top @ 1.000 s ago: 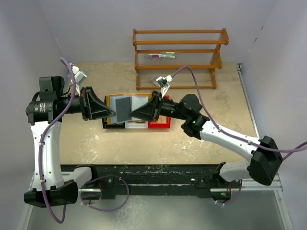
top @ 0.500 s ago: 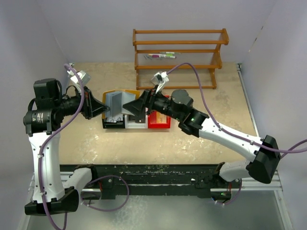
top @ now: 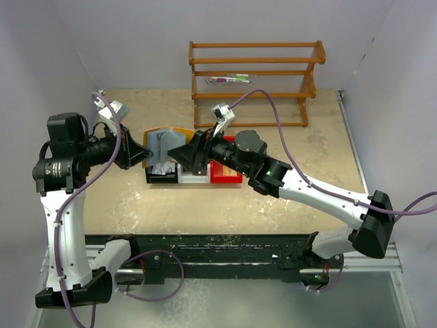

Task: Take the credit cards out of the card holder

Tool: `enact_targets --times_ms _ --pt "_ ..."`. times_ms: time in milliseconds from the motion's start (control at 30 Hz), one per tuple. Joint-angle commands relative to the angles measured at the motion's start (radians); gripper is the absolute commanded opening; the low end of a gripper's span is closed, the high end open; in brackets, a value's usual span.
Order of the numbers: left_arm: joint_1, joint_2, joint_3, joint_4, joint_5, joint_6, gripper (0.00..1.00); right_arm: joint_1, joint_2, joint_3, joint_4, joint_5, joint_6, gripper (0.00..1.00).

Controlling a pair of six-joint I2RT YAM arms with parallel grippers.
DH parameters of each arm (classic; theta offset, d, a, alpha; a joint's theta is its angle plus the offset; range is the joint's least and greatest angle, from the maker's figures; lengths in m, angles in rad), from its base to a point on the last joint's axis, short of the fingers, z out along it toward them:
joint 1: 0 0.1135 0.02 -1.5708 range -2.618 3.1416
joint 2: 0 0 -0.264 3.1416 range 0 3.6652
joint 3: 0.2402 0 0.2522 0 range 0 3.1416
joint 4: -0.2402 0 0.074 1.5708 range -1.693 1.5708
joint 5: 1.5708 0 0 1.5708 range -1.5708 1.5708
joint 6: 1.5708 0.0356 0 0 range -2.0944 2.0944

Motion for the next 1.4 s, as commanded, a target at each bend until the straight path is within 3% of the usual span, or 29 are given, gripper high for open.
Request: enact_targets --times_ms 0,300,533,667,733,833,1033,1200,1367 --pt "-0.005 -0.019 0.013 0.046 -0.006 0.021 0.0 0.002 -0.013 0.001 0.058 0.001 -0.02 0.99" --pt "-0.005 -0.003 0.029 0.025 0.061 0.023 0.0 0.003 -0.029 -0.018 0.004 -0.004 0.008 0.91" --pt "-0.004 0.022 0.057 -0.01 0.231 0.014 0.0 -0.031 -0.113 -0.063 -0.07 0.022 -0.028 0.73" --pt "-0.004 0.051 0.066 -0.017 0.372 -0.023 0.0 -0.17 -0.201 -0.113 -0.058 -0.2 -0.014 0.61" --pt "-0.003 0.069 0.065 -0.019 0.449 -0.044 0.0 -0.217 -0.213 -0.112 -0.065 -0.315 -0.027 0.6" --pt "-0.003 0.095 0.063 -0.009 0.514 -0.09 0.0 -0.24 -0.203 -0.038 -0.197 -0.361 -0.081 0.62" --pt "-0.003 0.102 0.053 0.025 0.449 -0.144 0.0 -0.249 -0.219 0.092 -0.344 -0.271 -0.109 0.6" --pt "-0.004 0.103 0.046 0.035 0.324 -0.158 0.0 -0.249 -0.28 0.108 -0.272 -0.283 -0.025 0.53" --pt "-0.002 0.109 0.041 0.036 0.291 -0.159 0.0 -0.248 -0.244 0.123 -0.14 -0.396 0.053 0.49"
